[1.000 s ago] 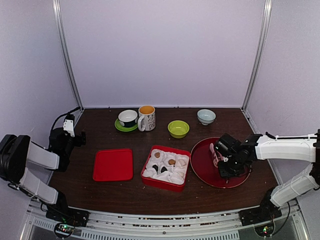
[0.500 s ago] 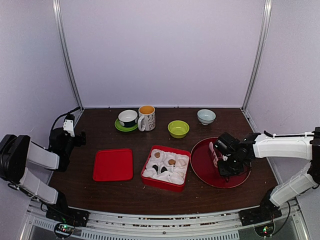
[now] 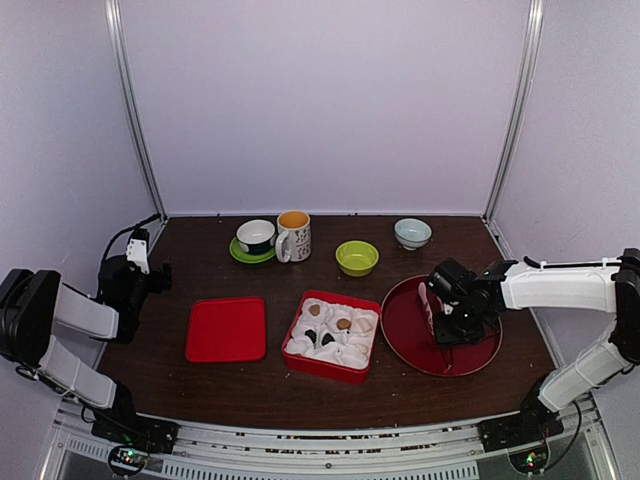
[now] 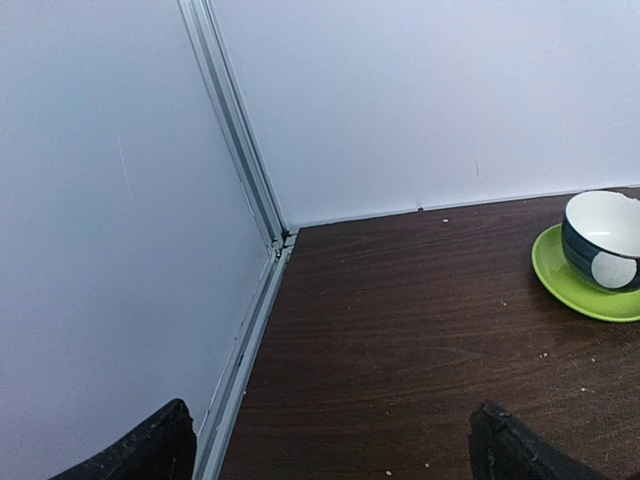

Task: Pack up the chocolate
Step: Place the clamp on the plate, then pick up the clamp from the plate.

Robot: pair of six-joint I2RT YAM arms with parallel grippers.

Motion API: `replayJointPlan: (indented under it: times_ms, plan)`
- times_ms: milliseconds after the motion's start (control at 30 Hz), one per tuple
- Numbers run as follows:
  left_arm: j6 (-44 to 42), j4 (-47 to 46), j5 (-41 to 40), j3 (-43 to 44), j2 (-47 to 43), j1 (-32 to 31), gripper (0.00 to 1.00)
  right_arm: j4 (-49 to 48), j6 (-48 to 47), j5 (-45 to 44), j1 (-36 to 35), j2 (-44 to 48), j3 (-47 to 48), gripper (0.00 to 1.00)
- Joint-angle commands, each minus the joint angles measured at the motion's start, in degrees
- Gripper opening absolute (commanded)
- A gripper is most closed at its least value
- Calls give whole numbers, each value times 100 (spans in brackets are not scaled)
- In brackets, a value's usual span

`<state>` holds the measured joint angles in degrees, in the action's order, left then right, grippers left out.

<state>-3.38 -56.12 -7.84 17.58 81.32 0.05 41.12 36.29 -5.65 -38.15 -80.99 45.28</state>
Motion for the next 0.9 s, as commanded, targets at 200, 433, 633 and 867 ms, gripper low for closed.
replayJointPlan:
  times_ms: [200, 433, 633, 867]
  plan:
    - [15, -337, 46, 61, 33, 56, 98, -420, -24, -195, 41, -323, 104, 49]
    - [23, -331, 40, 61, 33, 52, 98, -691, 54, -296, 45, -621, -65, 46]
    - [21, -334, 43, 61, 33, 55, 98, -865, 61, -265, 45, -826, -70, 40]
    - [21, -334, 47, 61, 33, 56, 98, -863, 80, -274, 49, -714, -67, 30]
